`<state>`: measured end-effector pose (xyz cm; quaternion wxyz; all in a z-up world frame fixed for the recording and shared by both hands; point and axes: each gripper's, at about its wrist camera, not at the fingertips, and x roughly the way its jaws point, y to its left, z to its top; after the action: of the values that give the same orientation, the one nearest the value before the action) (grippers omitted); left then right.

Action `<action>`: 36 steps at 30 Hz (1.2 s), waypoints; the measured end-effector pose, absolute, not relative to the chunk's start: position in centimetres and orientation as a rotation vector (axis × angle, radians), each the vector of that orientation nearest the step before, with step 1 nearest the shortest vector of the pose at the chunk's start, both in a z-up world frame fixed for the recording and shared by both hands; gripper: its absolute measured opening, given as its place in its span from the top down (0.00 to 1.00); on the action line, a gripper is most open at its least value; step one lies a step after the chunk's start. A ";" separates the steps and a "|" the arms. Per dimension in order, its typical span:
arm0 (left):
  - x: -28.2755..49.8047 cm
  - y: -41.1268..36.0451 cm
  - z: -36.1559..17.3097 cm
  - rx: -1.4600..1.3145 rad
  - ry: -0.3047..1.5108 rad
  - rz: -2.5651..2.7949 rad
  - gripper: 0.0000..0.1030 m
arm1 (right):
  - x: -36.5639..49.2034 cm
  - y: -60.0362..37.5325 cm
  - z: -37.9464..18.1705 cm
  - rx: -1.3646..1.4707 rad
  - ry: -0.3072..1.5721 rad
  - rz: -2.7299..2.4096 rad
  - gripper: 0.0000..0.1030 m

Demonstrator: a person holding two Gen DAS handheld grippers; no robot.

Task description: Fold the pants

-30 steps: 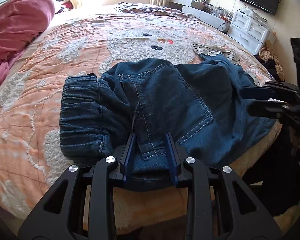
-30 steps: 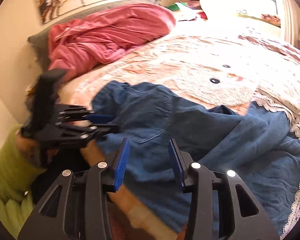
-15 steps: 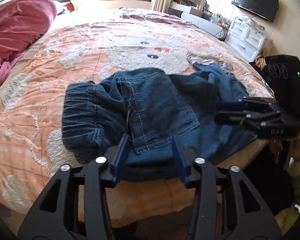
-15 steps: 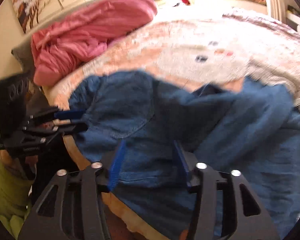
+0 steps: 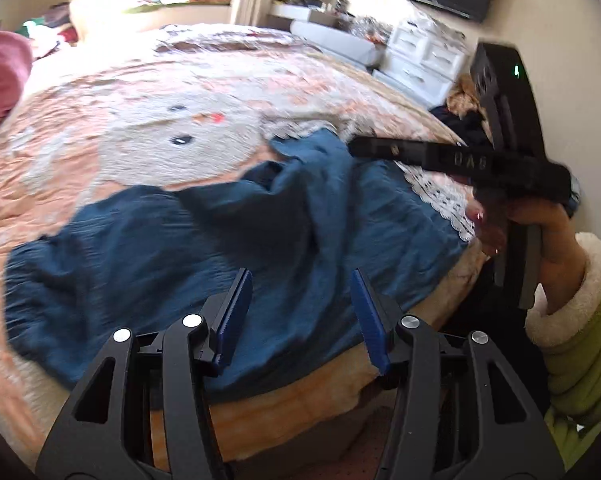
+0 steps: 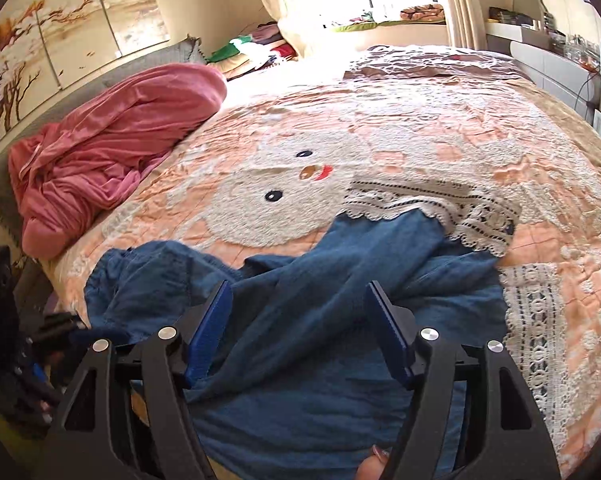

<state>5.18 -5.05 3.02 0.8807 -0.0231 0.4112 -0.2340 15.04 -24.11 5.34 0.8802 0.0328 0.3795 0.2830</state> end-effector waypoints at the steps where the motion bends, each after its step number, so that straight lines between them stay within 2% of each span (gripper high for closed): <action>1: 5.8 -5.9 2.7 -0.048 0.870 -0.510 0.58 | 15.3 -24.4 5.5 0.068 0.785 0.577 0.32; 11: 10.7 -9.5 -0.4 -0.132 0.969 -0.596 0.60 | 18.8 -23.4 6.2 -0.007 0.794 0.560 0.31; 12: 10.9 -9.6 -0.6 -0.144 0.966 -0.602 0.63 | 19.2 -23.2 6.1 -0.021 0.798 0.554 0.31; 14: 11.1 -9.7 -0.9 -0.161 0.967 -0.618 0.85 | 20.4 -22.6 5.7 -0.059 0.801 0.542 0.31; 16: 11.1 -10.2 -1.3 -0.158 0.956 -0.637 0.88 | 21.8 -21.9 5.2 -0.085 0.810 0.532 0.32; 22: 10.3 -10.7 -1.4 -0.148 0.918 -0.693 0.88 | 25.1 -20.1 3.5 -0.073 0.890 0.521 0.32; 32: 9.5 -11.3 -1.2 -0.113 0.898 -0.719 0.88 | 29.2 -15.2 0.7 -0.265 0.943 0.391 0.32; 34: 9.4 -11.4 -1.0 -0.098 0.891 -0.720 0.88 | 29.8 -14.6 -0.2 -0.322 0.951 0.353 0.37; 35: 9.3 -11.4 -0.9 -0.090 0.887 -0.720 0.88 | 30.1 -14.5 -0.8 -0.345 0.953 0.331 0.50; 36: 9.2 -11.5 -0.7 -0.080 0.883 -0.718 0.88 | 30.3 -14.7 -1.1 -0.347 0.954 0.322 0.57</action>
<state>9.21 -11.52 -0.73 0.8418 -0.0380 0.4178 -0.3398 30.28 -14.74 -1.12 0.8615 -0.1654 0.4548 0.1536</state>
